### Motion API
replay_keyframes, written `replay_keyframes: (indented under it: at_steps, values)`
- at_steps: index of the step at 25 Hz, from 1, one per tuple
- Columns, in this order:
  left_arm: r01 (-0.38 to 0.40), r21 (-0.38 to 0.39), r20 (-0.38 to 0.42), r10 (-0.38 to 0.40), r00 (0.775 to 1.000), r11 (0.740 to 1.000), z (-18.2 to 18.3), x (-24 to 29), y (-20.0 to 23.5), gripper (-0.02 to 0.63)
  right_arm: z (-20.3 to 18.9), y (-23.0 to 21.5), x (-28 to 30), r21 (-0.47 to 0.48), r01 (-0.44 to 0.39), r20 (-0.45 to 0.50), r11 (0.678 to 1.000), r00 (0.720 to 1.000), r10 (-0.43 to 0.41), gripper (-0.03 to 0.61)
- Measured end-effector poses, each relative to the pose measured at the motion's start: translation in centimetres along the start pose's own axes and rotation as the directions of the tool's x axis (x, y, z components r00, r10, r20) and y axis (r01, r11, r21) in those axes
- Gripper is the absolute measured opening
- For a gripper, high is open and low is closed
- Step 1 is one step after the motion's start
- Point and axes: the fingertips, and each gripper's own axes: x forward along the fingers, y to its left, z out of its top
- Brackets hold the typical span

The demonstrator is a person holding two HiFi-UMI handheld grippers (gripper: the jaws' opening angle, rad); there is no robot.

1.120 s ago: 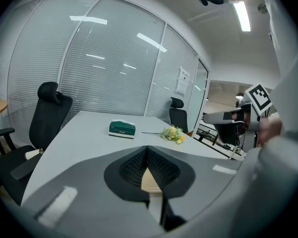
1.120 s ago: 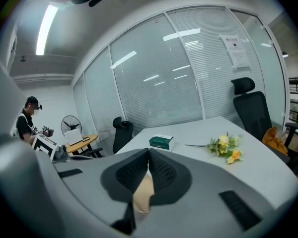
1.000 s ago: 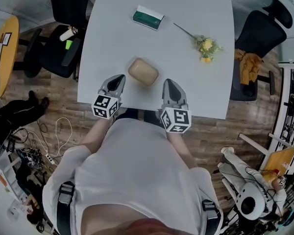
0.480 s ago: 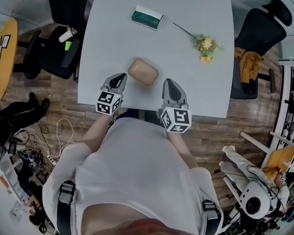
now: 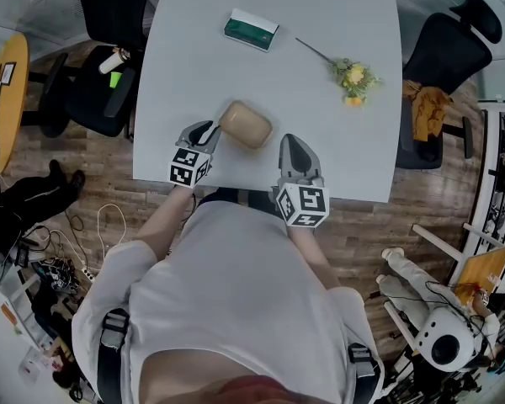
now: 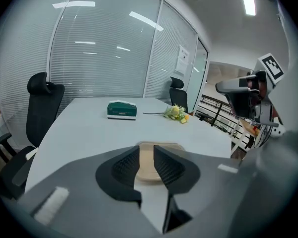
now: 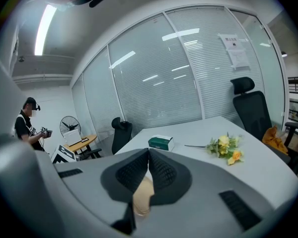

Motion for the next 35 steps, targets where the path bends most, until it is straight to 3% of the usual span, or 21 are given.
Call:
replay_keyframes:
  at_steps: [6, 20, 35]
  values:
    - [-0.013, -0.059, -0.044, 0.011, 0.999, 0.998, -1.2, 1.4, 1.3, 0.095, 0.1, -0.2, 0.4, 0.007, 0.004, -0.001, 1.0, 1.0, -0.004, 0.009]
    - [-0.032, -0.088, -0.147, 0.019, 0.989, 0.996, -4.0, 4.6, 2.8, 0.091, 0.0, -1.3, 1.2, 0.016, 0.018, -0.013, 1.0, 1.0, -0.017, 0.009]
    - [-0.044, -0.165, -0.17, 0.016, 0.985, 0.985, -5.0, 5.7, 3.4, 0.078, 0.0, -1.9, 1.8, 0.015, 0.015, -0.02, 1.0, 1.0, -0.014, 0.009]
